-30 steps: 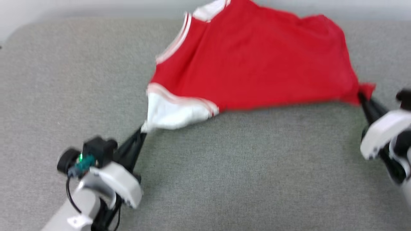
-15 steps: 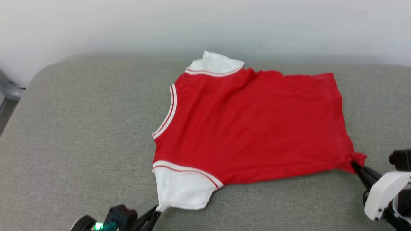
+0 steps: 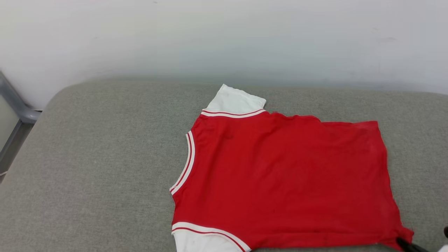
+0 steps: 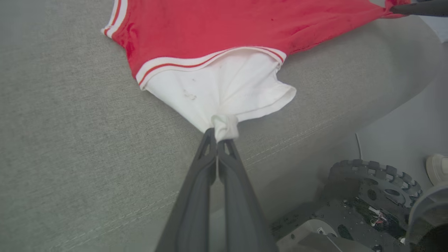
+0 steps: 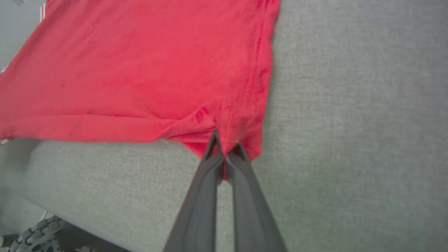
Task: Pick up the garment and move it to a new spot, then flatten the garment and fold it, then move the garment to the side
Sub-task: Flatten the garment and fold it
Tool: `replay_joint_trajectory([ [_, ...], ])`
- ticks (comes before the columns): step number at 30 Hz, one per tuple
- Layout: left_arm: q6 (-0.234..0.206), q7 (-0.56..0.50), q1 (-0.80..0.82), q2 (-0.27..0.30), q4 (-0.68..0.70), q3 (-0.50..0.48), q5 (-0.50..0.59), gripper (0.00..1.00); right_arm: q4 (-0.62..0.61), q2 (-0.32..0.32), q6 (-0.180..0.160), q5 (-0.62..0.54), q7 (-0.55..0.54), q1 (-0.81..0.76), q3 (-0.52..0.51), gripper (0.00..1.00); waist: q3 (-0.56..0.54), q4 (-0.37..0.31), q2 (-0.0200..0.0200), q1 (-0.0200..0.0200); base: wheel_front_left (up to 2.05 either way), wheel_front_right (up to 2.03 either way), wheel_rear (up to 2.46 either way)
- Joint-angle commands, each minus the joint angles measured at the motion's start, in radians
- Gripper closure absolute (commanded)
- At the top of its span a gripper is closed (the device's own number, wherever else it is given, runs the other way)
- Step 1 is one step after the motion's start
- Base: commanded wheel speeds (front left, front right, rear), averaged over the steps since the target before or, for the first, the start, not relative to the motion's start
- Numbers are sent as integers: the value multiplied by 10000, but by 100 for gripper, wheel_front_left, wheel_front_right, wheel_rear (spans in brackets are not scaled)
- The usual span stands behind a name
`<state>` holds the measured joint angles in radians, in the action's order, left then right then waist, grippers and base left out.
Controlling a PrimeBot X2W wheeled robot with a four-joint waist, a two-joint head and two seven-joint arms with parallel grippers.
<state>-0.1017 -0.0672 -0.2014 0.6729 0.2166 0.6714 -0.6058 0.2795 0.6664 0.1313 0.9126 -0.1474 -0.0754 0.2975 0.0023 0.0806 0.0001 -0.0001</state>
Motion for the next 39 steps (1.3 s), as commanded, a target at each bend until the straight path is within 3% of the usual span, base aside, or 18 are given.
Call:
replay_joint_trajectory([
  [1, -69, -15, -88, 10, 128, 1, -20, 100, -258, 92, -12, 97, -41, -360, -137, 100, 11, 21, -1, 1, 0, 0, 0],
  [10, -374, 625, 509, -147, 382, -562, 128, 100, -1440, -344, -10, 555, 12, -1204, -1166, 100, 237, -167, -1, 1, 0, 0, 0],
  [18, -293, 970, 1491, -62, 335, -1118, 282, 100, -1995, -551, -10, 381, -283, -825, -1590, 100, 619, -377, -1, 1, 0, 0, 0],
  [29, 222, 684, 3717, -162, -356, -1432, 478, 100, -2027, -859, -10, -592, -1118, 953, -1961, 100, 2076, -599, -1, 1, 0, 0, 0],
  [39, 948, 499, 5554, -507, -2131, -1226, 613, 100, -1388, -1171, -10, -1375, -1859, 2528, -1725, 100, 3017, -635, -1, 1, 0, 0, 0],
])
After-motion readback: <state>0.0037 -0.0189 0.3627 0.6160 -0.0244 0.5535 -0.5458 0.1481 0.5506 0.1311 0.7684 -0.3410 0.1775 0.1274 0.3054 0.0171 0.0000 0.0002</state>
